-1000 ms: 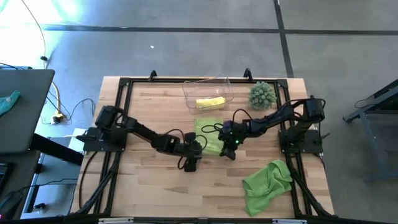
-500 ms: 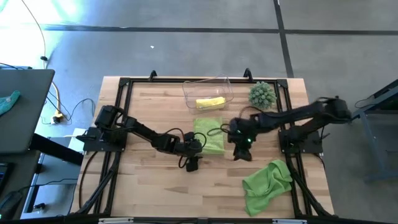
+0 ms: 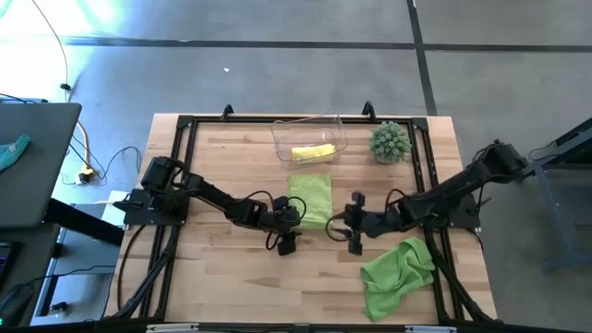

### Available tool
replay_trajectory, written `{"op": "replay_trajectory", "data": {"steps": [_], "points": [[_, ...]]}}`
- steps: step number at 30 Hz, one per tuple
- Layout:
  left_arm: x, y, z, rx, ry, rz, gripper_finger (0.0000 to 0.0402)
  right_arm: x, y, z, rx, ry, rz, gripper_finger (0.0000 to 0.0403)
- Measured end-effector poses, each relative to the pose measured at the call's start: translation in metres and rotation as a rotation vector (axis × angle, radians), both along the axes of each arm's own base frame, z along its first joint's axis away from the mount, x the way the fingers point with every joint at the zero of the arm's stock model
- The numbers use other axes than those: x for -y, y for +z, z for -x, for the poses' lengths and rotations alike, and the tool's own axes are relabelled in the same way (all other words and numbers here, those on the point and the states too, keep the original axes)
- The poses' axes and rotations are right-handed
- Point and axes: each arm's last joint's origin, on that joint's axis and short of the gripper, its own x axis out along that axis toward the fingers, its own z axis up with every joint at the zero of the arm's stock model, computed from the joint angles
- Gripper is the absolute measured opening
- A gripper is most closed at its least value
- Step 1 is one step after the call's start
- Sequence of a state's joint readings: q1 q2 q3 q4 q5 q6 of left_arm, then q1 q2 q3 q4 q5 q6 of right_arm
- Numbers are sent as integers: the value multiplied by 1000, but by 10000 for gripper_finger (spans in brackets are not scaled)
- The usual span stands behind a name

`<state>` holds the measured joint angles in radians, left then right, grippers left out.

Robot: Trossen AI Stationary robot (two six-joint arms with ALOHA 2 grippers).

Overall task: Roll microfiber towels into tight, uniform cylinder then place into a basket
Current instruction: Roll the light green microfiber towel

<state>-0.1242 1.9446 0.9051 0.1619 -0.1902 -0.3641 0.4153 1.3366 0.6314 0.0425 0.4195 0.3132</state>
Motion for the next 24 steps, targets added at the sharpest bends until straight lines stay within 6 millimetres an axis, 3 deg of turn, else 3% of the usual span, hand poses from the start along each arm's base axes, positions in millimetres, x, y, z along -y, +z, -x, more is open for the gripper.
{"op": "replay_trajectory", "data": {"steps": [7, 11, 16, 24], "points": [[0, 0, 0, 3, 3, -2, 191, -9, -45, -13, -150, 180, 56, 196], [0, 0, 0, 3, 4, -1, 191, -7, -66, -19, -186, 137, 175, 188], [0, 0, 0, 3, 4, -1, 191, -1, -79, -26, -198, 109, 210, 171], [0, 0, 0, 3, 4, -2, 191, 13, -81, -31, -204, 43, 221, 161]]}}
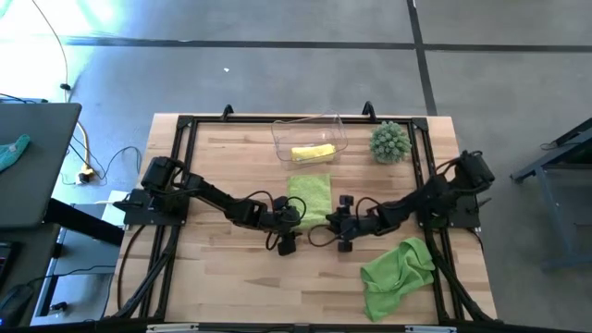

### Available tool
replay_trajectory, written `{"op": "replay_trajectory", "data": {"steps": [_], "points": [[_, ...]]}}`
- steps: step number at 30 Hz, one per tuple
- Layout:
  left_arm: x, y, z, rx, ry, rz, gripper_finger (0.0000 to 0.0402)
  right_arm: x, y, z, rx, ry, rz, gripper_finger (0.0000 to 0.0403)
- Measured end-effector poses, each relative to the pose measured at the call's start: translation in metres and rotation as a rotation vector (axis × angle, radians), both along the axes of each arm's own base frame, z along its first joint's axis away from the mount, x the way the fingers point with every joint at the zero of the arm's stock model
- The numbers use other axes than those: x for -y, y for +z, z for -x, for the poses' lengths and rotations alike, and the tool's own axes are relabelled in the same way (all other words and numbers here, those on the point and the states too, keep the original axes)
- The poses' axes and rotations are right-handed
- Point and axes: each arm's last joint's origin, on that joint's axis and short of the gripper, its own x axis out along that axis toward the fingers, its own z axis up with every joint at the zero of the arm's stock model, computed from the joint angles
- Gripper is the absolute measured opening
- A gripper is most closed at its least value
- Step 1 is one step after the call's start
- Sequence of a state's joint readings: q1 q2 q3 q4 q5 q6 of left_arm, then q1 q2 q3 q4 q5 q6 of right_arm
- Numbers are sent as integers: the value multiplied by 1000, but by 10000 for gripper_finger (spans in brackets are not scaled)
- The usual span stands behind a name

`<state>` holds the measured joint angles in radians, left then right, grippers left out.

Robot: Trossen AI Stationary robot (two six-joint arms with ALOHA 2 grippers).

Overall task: Roll microfiber towels into tight, uniform cylinder then place into a basket
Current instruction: Roll the light green microfiber towel

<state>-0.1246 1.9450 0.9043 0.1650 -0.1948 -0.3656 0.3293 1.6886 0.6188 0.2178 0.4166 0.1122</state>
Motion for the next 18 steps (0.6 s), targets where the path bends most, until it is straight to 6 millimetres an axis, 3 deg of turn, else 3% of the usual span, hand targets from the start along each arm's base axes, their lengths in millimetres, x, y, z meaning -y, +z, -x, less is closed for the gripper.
{"op": "replay_trajectory", "data": {"steps": [12, 18], "points": [[0, 0, 0, 2, 12, -17, 191, 13, -7, 1, -84, -41, -15, 161], [0, 0, 0, 3, 14, -16, 191, 17, 7, 20, -208, -55, -11, 161]]}}
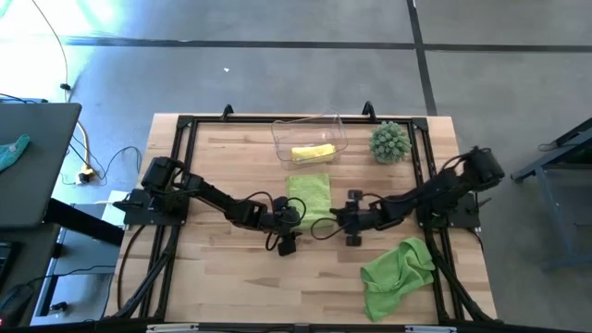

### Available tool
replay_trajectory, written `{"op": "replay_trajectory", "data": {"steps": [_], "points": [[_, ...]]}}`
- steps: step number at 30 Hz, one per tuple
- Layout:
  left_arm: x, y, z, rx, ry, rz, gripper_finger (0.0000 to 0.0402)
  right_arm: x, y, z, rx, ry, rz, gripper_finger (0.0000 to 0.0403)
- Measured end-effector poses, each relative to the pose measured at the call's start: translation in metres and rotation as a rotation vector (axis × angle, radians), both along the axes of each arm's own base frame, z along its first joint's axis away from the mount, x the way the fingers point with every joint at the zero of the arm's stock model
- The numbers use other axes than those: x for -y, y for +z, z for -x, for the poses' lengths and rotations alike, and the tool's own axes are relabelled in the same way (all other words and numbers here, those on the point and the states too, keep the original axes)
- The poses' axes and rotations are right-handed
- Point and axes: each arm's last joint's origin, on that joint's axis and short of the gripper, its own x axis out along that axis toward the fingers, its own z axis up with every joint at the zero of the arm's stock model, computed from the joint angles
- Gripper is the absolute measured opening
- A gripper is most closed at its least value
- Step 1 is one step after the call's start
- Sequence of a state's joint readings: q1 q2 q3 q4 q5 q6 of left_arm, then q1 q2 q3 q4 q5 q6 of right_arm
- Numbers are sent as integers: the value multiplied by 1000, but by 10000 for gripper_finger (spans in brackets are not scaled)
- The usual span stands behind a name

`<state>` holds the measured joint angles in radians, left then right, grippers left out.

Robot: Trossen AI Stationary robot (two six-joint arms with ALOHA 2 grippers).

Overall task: Roll microfiber towels into tight, uniform cylinder then place into a basket
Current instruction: Roll the light green microfiber towel

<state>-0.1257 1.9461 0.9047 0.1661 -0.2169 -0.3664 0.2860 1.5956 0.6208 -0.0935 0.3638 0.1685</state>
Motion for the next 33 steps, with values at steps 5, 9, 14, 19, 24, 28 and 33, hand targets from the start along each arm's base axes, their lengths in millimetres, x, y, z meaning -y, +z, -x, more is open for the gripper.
{"op": "replay_trajectory", "data": {"steps": [5, 9, 14, 19, 24, 28, 33], "points": [[-1, 0, 0, 1, 4, -1, 191, -3, 28, 10, 79, -20, -83, 161], [-3, 0, 0, 3, 16, 3, 191, -19, 41, 0, 244, 91, -111, 161], [-3, 0, 0, 3, 18, 3, 191, -26, 24, -12, 279, 153, -1, 161], [-3, 0, -1, 3, 19, 2, 191, -19, -2, -20, 207, 127, 21, 169], [-3, 0, -1, 3, 19, 2, 191, -10, -17, -25, 166, 96, 23, 176], [-3, 2, -1, 13, 27, -16, 191, -4, -21, -26, 150, 52, -34, 176], [-1, 17, 6, 7, 24, -39, 191, 2, -23, -26, 123, -9, -122, 145]]}}
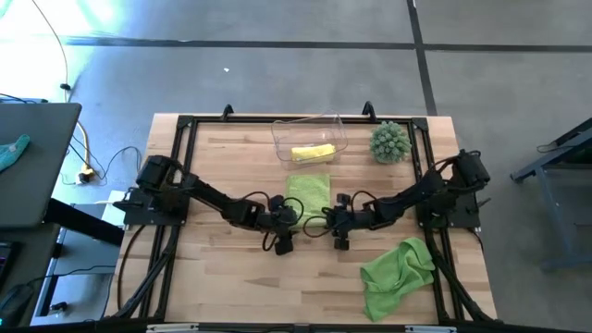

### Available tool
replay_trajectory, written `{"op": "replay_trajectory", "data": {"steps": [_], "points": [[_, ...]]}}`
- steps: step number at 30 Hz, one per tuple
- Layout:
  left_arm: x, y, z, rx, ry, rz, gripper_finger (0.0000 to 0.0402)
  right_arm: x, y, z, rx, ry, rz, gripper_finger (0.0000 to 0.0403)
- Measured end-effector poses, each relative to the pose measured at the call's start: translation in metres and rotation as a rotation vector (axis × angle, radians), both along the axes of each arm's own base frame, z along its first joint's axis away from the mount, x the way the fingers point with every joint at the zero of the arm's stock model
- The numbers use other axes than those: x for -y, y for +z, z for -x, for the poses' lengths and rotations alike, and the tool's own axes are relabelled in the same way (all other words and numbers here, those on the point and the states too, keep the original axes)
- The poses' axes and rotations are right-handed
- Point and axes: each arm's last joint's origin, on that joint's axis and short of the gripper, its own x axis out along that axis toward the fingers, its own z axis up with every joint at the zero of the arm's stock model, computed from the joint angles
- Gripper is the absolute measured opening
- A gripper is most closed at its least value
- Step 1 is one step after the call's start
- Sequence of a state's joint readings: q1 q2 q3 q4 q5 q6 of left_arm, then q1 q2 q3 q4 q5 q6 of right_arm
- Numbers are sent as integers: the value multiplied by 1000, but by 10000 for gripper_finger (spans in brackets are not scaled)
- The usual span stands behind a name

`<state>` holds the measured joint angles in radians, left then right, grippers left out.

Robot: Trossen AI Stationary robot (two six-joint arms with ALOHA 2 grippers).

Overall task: Roll microfiber towels into tight, uniform cylinder then place into a basket
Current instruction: Roll the light green microfiber towel

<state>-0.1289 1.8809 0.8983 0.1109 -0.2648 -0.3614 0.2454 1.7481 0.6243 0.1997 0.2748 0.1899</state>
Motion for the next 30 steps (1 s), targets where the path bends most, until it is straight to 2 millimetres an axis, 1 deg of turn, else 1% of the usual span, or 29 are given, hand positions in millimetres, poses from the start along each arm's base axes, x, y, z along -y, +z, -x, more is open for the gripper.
{"op": "replay_trajectory", "data": {"steps": [4, 6, 9, 11, 13, 15, 21, 23, 26, 30], "points": [[3, 22, 5, 27, -23, -13, 191, 5, -1, 0, -12, -42, -68, 90], [6, 30, 8, 23, -42, -25, 191, 8, -1, -2, -9, -59, -104, 59], [14, 41, 11, 54, -108, -66, 191, 13, 0, -4, -1, -74, -184, 16], [22, 47, 12, 70, -168, -106, 191, 18, 1, -5, -4, -86, -243, 8], [29, 48, 12, 78, -211, -175, 191, 24, 1, -6, -10, -102, -316, 14], [35, 44, 11, 69, -237, -259, 191, 31, 1, -7, -19, -122, -392, 16], [41, 15, 10, -48, -258, -468, 191, 50, 1, -8, -34, -178, -576, 7], [39, 4, 9, -85, -224, -522, 191, 54, 1, -8, -36, -189, -613, 7], [35, -7, 6, -95, -155, -584, 191, 58, 1, -8, -38, -188, -635, 7], [25, -15, 2, -101, -101, -587, 190, 59, 1, -8, -36, -189, -640, 7]]}}
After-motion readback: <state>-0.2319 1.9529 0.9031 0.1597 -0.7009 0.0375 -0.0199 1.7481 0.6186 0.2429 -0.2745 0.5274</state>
